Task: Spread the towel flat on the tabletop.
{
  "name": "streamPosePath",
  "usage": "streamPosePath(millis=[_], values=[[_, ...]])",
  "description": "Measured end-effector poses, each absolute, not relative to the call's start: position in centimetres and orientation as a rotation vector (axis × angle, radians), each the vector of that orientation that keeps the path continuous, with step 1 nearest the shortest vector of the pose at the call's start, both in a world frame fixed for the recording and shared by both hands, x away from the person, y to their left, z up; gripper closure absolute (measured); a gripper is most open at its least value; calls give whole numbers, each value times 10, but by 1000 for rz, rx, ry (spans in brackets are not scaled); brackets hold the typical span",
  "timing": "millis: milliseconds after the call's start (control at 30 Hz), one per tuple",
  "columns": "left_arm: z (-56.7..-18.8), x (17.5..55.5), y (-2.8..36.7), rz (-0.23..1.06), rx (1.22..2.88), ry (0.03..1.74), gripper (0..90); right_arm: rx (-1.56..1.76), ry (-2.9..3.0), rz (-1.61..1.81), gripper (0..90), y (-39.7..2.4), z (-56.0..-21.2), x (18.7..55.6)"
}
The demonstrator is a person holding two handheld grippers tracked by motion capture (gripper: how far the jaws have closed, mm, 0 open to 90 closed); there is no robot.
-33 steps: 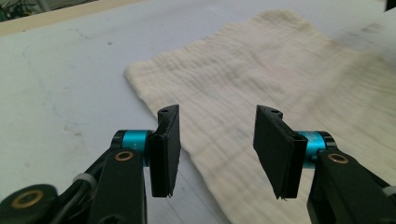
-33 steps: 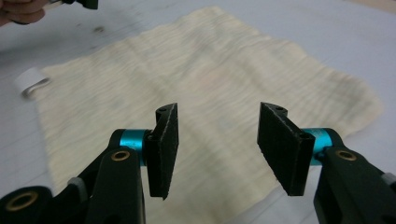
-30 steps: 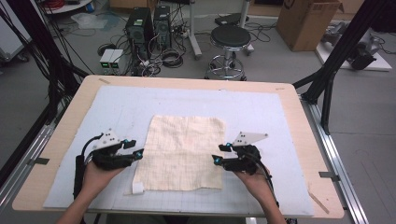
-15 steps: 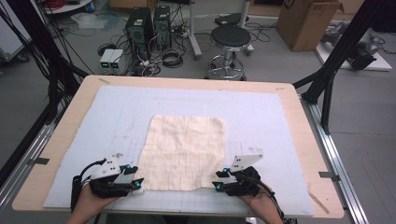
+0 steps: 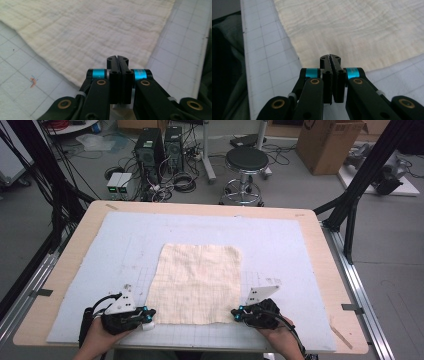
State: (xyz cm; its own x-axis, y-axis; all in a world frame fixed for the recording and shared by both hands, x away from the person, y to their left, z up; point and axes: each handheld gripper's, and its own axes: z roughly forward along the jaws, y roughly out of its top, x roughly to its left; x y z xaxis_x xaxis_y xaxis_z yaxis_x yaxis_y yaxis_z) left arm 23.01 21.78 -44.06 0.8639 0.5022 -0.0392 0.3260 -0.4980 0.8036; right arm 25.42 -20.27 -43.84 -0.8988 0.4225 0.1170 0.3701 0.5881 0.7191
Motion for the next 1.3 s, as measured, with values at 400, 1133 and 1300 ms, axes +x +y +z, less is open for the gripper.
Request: streamPosePath(millis=[400,1133,1300], values=[[-435,221,218,248,2124,530,887,693,2734,1255,883,-216,-434,241],[-444,230,219,246,2174,597,883,635,2786,1211,884,-200,-441,247],[-442,227,219,222,2161,568,889,633,2788,1236,888,-204,-439,244]])
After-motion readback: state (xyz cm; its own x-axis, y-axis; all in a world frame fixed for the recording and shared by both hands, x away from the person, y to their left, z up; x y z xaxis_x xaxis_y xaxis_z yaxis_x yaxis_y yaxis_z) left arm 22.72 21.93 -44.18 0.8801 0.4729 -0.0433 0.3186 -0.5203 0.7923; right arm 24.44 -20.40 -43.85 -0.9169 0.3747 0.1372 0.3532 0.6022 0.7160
